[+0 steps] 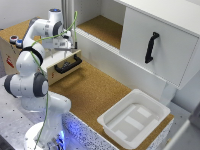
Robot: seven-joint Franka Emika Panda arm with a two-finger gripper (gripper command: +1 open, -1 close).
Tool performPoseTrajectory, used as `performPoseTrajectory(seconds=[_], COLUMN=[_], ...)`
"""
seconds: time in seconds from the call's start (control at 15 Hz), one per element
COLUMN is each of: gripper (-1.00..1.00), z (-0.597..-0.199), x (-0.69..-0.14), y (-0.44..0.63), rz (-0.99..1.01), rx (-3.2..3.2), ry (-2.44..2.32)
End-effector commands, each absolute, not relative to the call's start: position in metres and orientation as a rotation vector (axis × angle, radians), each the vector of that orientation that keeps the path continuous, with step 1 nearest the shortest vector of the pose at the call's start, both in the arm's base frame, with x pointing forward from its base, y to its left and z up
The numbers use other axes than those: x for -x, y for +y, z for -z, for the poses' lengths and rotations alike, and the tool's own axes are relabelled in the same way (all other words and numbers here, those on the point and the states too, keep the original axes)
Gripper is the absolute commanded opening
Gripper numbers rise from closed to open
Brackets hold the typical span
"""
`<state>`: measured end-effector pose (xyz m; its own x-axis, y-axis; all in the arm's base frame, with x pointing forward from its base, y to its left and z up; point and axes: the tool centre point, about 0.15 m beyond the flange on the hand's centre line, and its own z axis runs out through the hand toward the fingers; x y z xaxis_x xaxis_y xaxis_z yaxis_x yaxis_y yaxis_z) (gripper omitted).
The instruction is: Push the handle of the drawer
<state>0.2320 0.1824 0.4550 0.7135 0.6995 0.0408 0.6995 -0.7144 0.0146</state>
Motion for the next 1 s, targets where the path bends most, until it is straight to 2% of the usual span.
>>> performPoseTrajectory(seconds=[0.0,0.07,0.2,0.47,0.67,0.93], gripper=[1.0,1.0,1.0,1.0,1.0,1.0], z=[-0.445,-0.455,-0.457,-0.45,-0.423,-0.389], x=[-0.228,-0.235,-0.264,-0.274,-0.272,-0.289], y=[0.179,0.18,0.153,0.104,0.093,0.084], rz=[0.137,0.065,0.056,0.169,0.124,0.176], rx=[2.865,2.916,2.968,2.982,2.922,2.927], ry=[-1.153,-1.166,-0.839,-0.467,-0.411,-0.268])
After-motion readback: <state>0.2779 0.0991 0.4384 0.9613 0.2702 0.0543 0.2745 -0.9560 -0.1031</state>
